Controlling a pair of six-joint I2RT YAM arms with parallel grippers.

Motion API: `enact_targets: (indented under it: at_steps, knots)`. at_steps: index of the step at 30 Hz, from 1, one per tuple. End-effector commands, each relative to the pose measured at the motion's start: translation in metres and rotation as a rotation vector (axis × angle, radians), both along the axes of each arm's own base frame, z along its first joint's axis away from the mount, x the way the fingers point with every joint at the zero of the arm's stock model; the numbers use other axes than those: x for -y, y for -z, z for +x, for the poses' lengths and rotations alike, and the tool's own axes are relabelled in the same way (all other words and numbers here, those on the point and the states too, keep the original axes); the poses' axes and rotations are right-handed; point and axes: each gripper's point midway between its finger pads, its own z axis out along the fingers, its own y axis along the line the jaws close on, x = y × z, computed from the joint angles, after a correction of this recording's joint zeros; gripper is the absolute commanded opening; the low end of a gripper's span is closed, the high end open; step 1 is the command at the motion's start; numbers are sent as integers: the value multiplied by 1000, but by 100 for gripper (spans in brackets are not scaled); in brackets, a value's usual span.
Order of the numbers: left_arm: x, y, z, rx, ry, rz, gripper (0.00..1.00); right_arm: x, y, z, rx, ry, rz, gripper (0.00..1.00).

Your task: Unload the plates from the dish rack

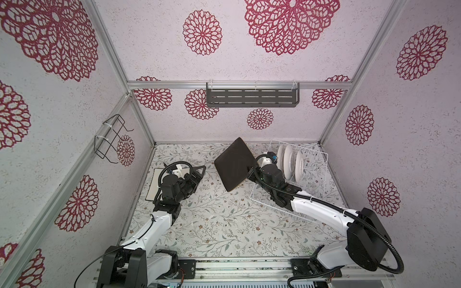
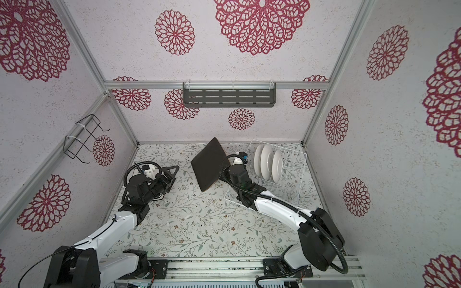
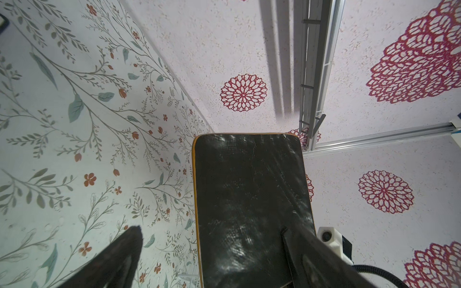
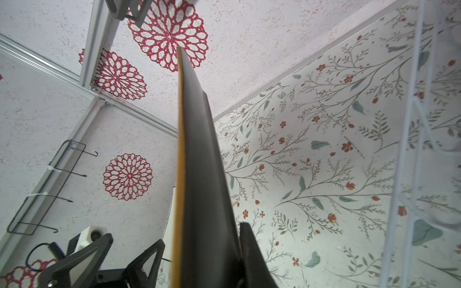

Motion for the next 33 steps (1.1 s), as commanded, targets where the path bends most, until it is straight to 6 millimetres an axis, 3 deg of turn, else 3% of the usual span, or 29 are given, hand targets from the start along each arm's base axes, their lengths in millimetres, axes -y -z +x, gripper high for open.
enact_targets:
  at_steps: [1,8,14,19,28,33]
  knots:
    - [15,-16,0,79,70,-3,98,0,-131,-17,281,-72,390,0]
    - [23,-9,-1,68,87,3,98,-1,-133,-25,286,-115,442,0]
    - [37,-27,0,148,156,-50,99,-3,-139,-33,290,-158,494,0]
    - [42,-23,1,137,170,-47,99,-7,-146,-37,296,-195,527,0]
    - [48,-30,2,146,185,-76,90,-18,-148,-39,259,-257,574,0]
    - [52,-33,3,151,209,-103,76,-19,-147,-38,247,-268,606,0]
